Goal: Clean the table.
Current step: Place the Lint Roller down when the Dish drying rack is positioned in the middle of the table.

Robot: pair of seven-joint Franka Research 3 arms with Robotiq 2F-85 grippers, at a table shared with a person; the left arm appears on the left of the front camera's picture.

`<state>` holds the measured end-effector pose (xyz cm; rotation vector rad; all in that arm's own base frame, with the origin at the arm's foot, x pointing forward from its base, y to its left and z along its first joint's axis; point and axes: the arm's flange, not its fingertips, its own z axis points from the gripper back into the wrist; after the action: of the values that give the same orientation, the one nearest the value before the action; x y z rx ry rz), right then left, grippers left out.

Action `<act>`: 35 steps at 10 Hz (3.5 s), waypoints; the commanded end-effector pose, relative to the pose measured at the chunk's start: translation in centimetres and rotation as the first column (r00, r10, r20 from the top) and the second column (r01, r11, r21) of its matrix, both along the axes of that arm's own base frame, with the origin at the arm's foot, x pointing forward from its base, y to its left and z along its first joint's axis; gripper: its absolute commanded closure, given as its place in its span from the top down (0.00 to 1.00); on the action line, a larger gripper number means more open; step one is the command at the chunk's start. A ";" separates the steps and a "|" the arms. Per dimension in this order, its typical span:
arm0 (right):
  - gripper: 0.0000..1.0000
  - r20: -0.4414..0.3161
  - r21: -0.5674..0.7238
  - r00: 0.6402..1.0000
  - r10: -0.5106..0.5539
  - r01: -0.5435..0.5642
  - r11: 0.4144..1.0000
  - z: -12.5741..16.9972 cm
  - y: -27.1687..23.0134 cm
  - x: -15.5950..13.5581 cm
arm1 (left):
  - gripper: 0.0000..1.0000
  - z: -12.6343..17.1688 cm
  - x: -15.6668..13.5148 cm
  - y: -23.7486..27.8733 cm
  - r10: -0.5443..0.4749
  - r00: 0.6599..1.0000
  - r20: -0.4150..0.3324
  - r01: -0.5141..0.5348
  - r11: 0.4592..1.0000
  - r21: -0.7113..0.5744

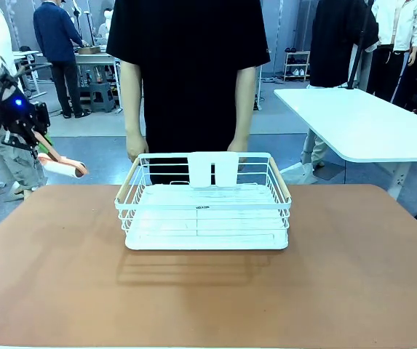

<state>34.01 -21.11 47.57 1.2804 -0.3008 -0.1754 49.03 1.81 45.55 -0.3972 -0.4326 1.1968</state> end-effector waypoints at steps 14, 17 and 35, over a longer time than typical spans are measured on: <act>1.00 0.014 0.008 1.000 0.007 -0.007 1.000 0.2 0.0 -0.2 | 0.22 -10.6 -2.6 -1.6 0.193 0.979 0.062 -0.186 0.977 -0.099; 1.00 0.014 0.008 1.000 0.007 -0.007 1.000 0.2 0.0 -0.2 | 0.22 -11.7 -2.9 -1.6 0.189 0.981 0.028 -0.186 0.978 -0.089; 1.00 0.014 0.008 1.000 0.007 -0.007 1.000 0.2 0.0 -0.2 | 1.00 -3.2 -4.5 0.6 0.110 0.971 -0.213 -0.121 0.992 -0.039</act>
<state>34.00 -21.13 47.57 1.2803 -0.3012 -0.1760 44.45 3.16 40.31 -0.2981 -0.2765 1.3327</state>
